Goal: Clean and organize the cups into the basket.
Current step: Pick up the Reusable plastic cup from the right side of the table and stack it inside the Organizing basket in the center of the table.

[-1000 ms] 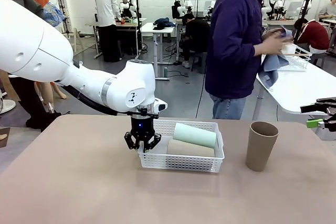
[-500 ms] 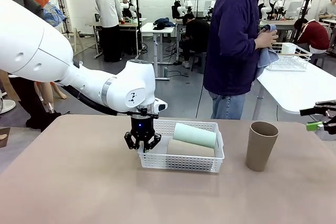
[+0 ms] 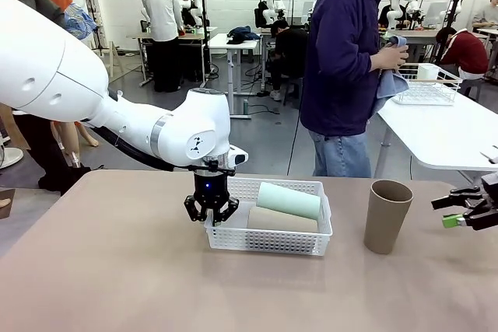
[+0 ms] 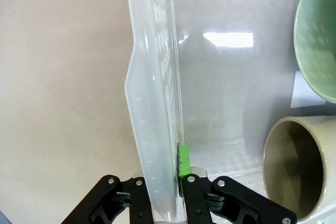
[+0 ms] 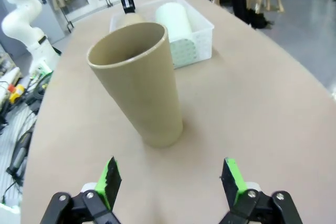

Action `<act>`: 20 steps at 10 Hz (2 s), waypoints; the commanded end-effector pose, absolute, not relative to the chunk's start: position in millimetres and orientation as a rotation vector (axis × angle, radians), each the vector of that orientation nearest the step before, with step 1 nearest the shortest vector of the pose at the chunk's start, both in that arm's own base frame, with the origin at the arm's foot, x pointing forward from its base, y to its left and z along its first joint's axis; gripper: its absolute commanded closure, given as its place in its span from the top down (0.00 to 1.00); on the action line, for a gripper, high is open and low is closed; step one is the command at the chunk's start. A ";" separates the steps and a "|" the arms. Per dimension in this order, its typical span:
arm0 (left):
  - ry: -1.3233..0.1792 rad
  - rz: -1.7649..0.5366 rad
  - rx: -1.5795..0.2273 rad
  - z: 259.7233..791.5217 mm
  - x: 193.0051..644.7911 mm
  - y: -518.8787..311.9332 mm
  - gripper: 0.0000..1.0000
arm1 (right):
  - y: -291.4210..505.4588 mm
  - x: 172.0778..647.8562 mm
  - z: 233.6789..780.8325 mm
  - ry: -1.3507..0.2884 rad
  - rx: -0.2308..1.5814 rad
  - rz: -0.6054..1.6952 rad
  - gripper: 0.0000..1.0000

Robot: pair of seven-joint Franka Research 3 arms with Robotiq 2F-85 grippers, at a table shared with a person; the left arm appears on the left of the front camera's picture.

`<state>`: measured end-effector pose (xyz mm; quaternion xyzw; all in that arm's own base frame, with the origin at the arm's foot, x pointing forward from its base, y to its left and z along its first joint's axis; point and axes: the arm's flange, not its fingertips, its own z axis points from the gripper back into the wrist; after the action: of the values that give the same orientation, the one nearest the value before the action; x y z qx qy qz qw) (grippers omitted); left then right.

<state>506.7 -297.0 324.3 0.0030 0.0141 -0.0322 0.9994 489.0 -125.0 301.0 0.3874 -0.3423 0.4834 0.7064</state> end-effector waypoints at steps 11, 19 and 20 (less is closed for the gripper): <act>0.032 -0.075 0.011 322.9 504.4 -295.4 0.00 | -73.6 501.7 277.4 -0.722 0.934 1.214 1.00; 0.032 -0.075 0.011 322.9 504.4 -295.4 0.00 | -46.7 510.3 258.3 -0.755 0.917 1.300 1.00; 0.032 -0.075 0.011 322.9 504.4 -295.4 0.00 | -46.4 510.4 258.5 -0.774 0.912 1.313 1.00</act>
<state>506.7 -297.0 324.3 0.0030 0.0141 -0.0322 0.9994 506.5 -46.5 262.0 0.4097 -0.3173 0.5677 0.6397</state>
